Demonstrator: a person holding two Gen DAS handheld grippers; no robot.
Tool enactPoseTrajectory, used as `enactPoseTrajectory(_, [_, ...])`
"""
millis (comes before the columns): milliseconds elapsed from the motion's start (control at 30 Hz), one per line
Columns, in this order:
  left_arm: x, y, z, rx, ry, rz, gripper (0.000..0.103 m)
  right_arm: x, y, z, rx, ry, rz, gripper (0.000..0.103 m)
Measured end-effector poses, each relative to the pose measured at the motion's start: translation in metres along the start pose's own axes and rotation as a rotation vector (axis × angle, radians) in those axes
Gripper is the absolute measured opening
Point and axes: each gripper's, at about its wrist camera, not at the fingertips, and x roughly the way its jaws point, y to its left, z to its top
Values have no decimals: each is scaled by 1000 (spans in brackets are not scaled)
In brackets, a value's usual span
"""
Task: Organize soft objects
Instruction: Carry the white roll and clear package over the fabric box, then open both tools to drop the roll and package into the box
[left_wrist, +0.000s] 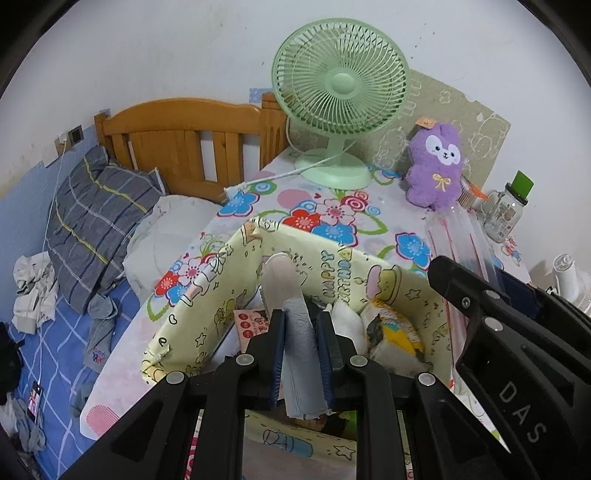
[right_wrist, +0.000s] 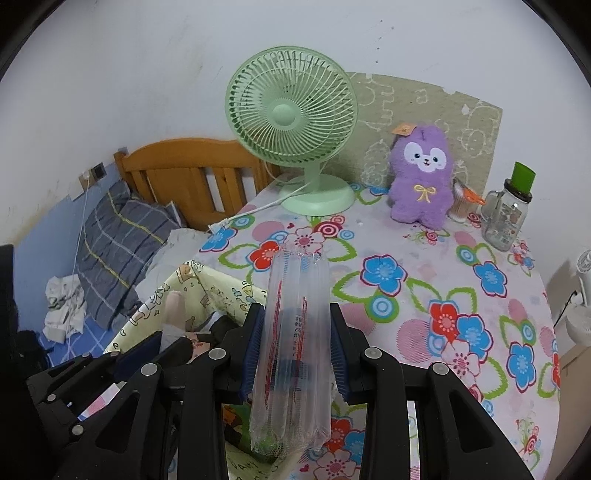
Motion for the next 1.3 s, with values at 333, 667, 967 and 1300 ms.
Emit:
enactPoseTrajectory(333, [15, 12, 1, -8, 29, 21, 29, 22, 13, -2, -34, 42, 24, 38])
enactPoseTrajectory(667, [22, 9, 1, 6, 41, 29, 80, 33, 11, -3, -27, 64, 37, 64])
enactPoseTrajectory(967, [22, 8, 0, 13, 43, 27, 88, 30, 9, -3, -22, 39, 19, 93])
enactPoseTrajectory(1300, [9, 5, 0, 9, 25, 15, 88, 18, 9, -4, -25, 18, 20, 93])
